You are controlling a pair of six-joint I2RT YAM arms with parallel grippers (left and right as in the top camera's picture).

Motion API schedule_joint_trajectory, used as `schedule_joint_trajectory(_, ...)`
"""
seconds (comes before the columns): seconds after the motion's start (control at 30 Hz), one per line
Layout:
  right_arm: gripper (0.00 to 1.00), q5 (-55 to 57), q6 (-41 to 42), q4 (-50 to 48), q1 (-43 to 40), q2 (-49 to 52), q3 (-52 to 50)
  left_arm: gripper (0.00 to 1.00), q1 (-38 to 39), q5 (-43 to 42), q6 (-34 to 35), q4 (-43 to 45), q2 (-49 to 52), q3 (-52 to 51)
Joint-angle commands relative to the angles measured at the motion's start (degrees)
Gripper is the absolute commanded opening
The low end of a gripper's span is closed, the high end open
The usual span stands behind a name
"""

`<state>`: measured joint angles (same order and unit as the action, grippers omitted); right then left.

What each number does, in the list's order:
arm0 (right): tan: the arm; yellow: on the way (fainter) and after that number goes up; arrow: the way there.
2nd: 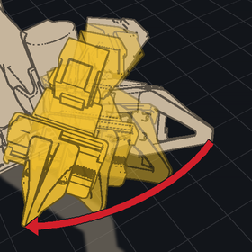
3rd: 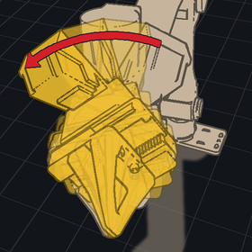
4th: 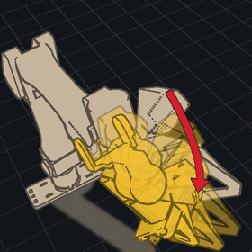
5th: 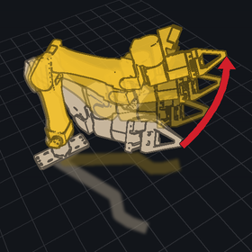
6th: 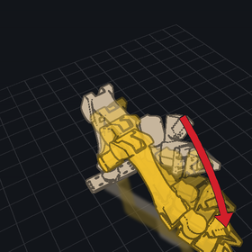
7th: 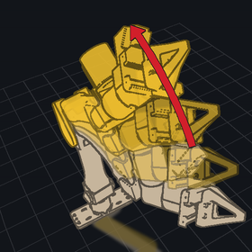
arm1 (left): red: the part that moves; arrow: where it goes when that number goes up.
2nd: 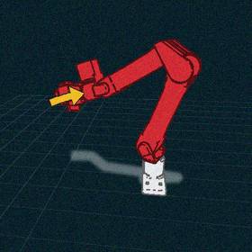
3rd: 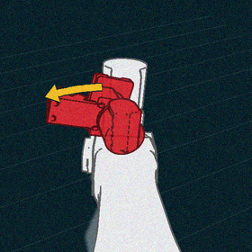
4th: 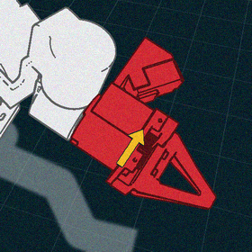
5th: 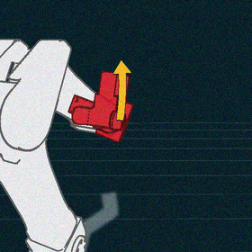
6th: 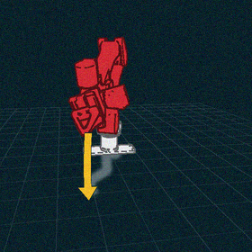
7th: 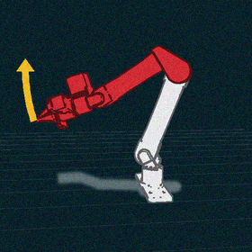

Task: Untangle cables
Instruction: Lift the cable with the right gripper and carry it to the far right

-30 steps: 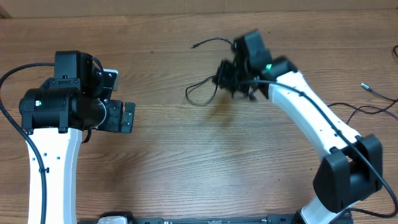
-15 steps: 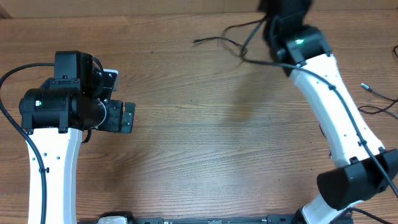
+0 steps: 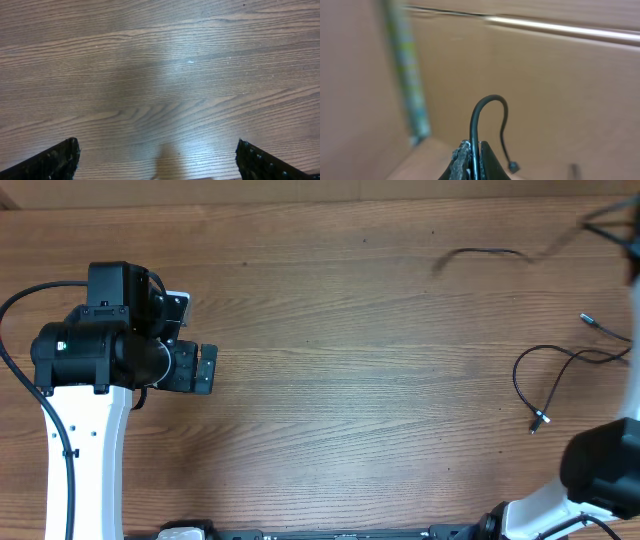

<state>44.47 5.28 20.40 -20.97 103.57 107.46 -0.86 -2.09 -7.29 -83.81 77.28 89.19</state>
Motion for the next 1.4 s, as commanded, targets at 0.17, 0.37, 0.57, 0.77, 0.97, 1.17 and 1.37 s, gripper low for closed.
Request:
schedule_joint_trajectory(0.17,0.04,-17.29,-0.24,1.31,-11.3,-0.28,1.22,1.0,-0.35,0.15,0.0,0.02,0.24,0.31)
schedule_joint_trajectory(0.37,0.04,-20.22,0.85,2.99,-11.82,2.27,1.2,1.0,-0.35,0.15,0.0,0.02,0.24,0.31)
schedule_joint_trajectory(0.57,0.04,-24.24,0.9,6.45,-11.65,6.71,1.18,1.0,-0.35,0.15,0.0,0.02,0.24,0.31)
schedule_joint_trajectory(0.77,0.58,-24.94,0.9,10.05,-11.61,11.1,1.14,1.0,-0.35,0.15,0.0,0.02,0.24,0.31)
schedule_joint_trajectory(0.97,1.0,-34.38,0.92,12.22,-11.56,12.17,1.14,1.0,-0.35,0.15,0.0,0.02,0.24,0.31)
schedule_joint_trajectory(1.17,1.0,-48.52,0.87,15.32,-9.81,12.17,1.14,0.99,-0.35,0.15,0.0,0.02,0.24,0.31)
schedule_joint_trajectory(1.37,1.0,-62.6,0.87,18.88,-5.95,12.17,1.14,1.0,-0.35,0.15,0.0,0.02,0.24,0.31)
